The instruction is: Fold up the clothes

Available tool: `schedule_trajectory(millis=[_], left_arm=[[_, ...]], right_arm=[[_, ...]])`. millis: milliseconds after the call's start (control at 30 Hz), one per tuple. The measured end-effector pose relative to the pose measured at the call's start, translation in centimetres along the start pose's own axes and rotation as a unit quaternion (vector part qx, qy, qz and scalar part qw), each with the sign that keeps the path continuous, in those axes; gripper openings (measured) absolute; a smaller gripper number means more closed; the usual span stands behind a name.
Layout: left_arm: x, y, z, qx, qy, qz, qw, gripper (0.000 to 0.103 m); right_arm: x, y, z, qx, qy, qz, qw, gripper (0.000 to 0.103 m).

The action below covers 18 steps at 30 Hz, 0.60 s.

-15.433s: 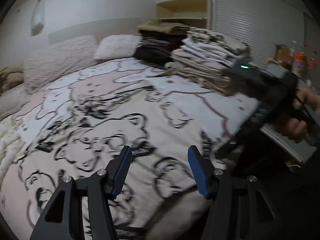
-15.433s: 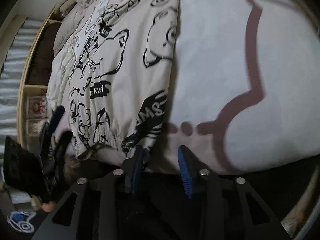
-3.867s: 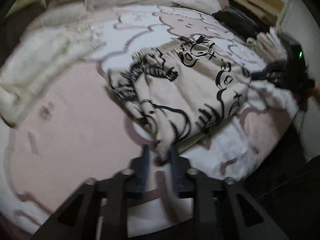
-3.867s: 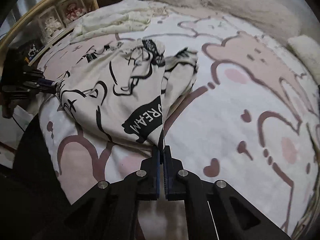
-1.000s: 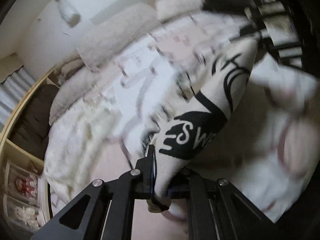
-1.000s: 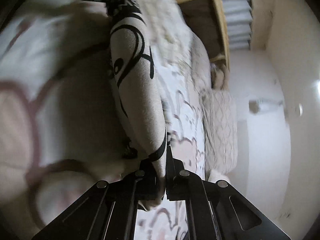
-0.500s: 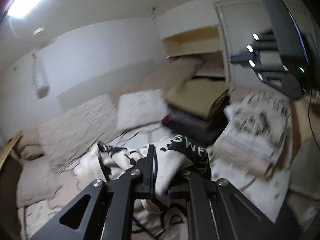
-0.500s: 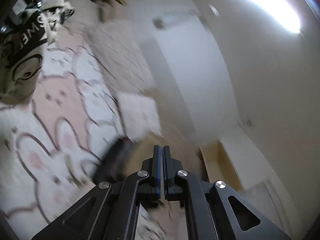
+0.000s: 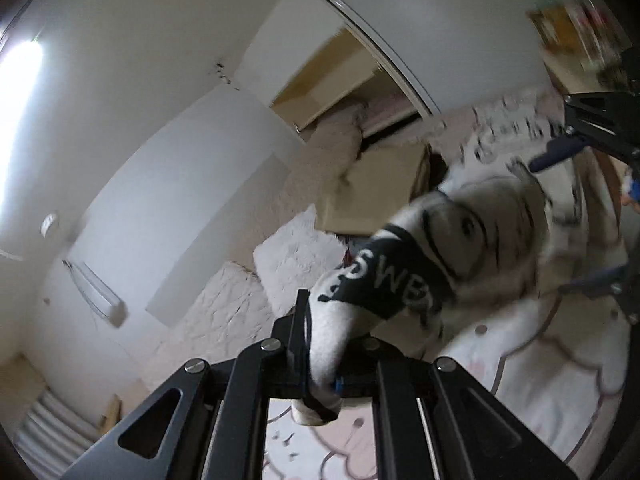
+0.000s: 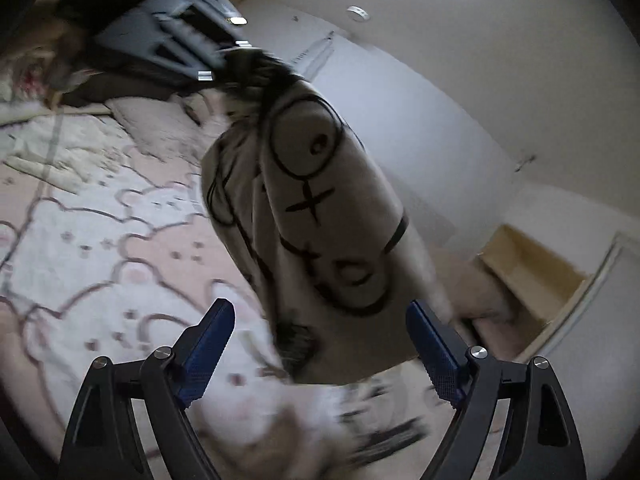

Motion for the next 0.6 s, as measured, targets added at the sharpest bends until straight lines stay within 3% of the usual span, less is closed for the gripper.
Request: schedule_trajectory(millis=[133,200,367,533,600], left_arm=[[1.1,-3.4,-1.2,-0.033,0.009,0.022,0.9992,0.009],[2.0,-5.3,-1.4,-0.043,0.021,0.03,0.9984,0.009],[4.6,-8.8,0.1,-0.026,0.068,0.032,0.9968,0.009],[6.5,-10.2,0.5,0.008,0.083,0.022,0.9962,0.009],[7.1,-10.2,0.3,0.02,0.077,0.016,0.9967,0.009]], right_arm=[[0.8,-1.3,4.0,-0.021,0.058,0.001,0.998,0.087],[1.1,-2.1,5.2,-0.054,0.11,-0.002,0.992,0.087],[1.3,-3.1,7.3,-0.15,0.229,-0.007,0.962,0.086],[2.1,-1.1,8.2,-0.225,0.288,-0.043,0.93,0.084],[2.8,0.1,8.4,-0.229,0.283,-0.058,0.93,0.084]])
Point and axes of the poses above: each gripper's, at about its wrist camera, not at the fingertips, and x roughly against the way its jaws point, z to its left, y to its top, the point moved 2 cm from there along -x, roughly the way its jaws point, and after that the axes turned 1 degree about z, right-handed, at the moved point
